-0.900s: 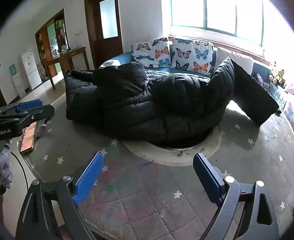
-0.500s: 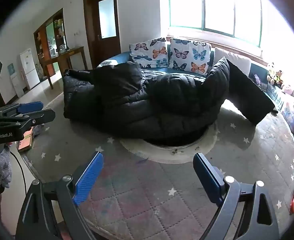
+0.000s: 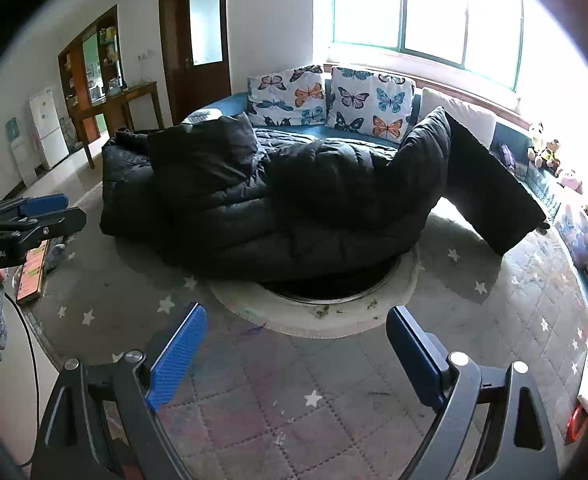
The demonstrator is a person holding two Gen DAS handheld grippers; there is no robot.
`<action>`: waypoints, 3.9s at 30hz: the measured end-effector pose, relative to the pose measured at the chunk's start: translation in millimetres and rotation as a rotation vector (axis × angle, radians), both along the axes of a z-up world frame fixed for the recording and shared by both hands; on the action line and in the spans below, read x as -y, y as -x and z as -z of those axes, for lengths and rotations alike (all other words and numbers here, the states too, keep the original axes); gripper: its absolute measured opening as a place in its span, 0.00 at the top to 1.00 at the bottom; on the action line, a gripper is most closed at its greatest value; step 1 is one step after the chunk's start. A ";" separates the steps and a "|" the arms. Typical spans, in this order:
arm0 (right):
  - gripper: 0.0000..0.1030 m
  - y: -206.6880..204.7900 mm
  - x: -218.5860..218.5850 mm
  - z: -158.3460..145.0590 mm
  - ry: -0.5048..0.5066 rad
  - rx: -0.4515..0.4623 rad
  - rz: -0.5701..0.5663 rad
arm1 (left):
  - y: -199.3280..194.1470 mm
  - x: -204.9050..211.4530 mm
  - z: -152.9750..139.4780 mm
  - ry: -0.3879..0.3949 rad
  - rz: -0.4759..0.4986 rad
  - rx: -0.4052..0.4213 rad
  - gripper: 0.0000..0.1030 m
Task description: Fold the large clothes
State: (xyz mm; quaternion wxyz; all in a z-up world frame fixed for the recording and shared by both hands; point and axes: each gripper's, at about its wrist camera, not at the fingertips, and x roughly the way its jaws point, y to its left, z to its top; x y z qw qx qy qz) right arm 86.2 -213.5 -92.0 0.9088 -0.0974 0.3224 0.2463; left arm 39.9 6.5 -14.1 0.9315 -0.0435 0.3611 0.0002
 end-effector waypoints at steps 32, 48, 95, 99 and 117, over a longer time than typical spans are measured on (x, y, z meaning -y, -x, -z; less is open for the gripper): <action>0.04 -67.4 -10.3 -6.1 0.070 -0.020 -0.032 | -69.9 -2.9 -2.2 -0.019 0.044 -0.029 0.16; 0.04 -120.9 -37.0 -22.2 0.180 0.047 -0.153 | -98.8 -34.6 3.7 -0.024 0.043 -0.071 0.16; 0.67 -62.0 -12.0 -20.9 0.390 -0.066 -0.350 | -49.9 -70.4 33.1 0.038 0.357 -0.067 0.37; 0.66 -41.6 5.6 13.6 0.422 -0.143 -0.327 | -31.4 -62.3 21.4 0.019 0.362 -0.057 0.36; 0.31 -79.3 4.5 54.9 0.259 -0.290 -0.216 | -135.2 30.8 80.0 0.079 0.423 -0.280 0.34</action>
